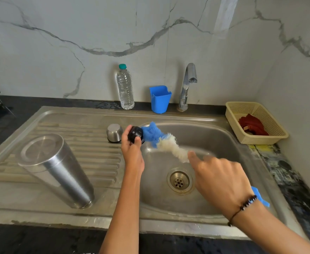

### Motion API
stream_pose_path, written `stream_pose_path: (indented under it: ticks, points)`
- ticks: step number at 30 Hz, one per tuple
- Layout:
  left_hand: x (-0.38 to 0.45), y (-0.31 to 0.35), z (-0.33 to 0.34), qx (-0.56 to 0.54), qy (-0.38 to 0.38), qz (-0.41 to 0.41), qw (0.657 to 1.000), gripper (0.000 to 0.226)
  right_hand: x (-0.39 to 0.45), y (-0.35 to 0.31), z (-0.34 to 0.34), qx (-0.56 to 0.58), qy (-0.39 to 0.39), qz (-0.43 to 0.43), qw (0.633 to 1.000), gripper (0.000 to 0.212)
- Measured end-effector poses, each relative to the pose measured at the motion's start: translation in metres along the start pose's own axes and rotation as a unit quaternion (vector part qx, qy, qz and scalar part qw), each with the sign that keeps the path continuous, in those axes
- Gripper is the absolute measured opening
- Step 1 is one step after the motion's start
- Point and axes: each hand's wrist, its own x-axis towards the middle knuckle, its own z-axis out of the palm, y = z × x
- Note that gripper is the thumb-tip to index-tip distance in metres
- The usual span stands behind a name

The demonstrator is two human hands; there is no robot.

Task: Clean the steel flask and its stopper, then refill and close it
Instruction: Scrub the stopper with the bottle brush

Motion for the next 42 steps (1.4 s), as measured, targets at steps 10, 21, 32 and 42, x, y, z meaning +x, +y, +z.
stream_pose_path:
  ticks: [10, 21, 32, 42]
  points:
    - [0.000, 0.005, 0.000, -0.053, -0.034, -0.082, 0.995, 0.046, 0.007, 0.006, 0.009, 0.021, 0.014, 0.033, 0.999, 0.048]
    - [0.001, 0.002, 0.001, -0.111, -0.033, -0.117, 0.986, 0.035, 0.009, 0.010, 0.015, 0.030, 0.000, 0.073, 0.997, 0.043]
    - [0.003, 0.002, -0.001, -0.167, 0.023, -0.171, 0.971, 0.028, 0.005, 0.017, 0.020, 0.082, -0.006, 0.103, 0.991, 0.043]
    - [0.005, 0.012, -0.001, -0.192, -0.001, -0.191, 0.962, 0.030, 0.006, -0.001, 0.038, 0.149, 0.027, 0.071, 0.986, 0.055]
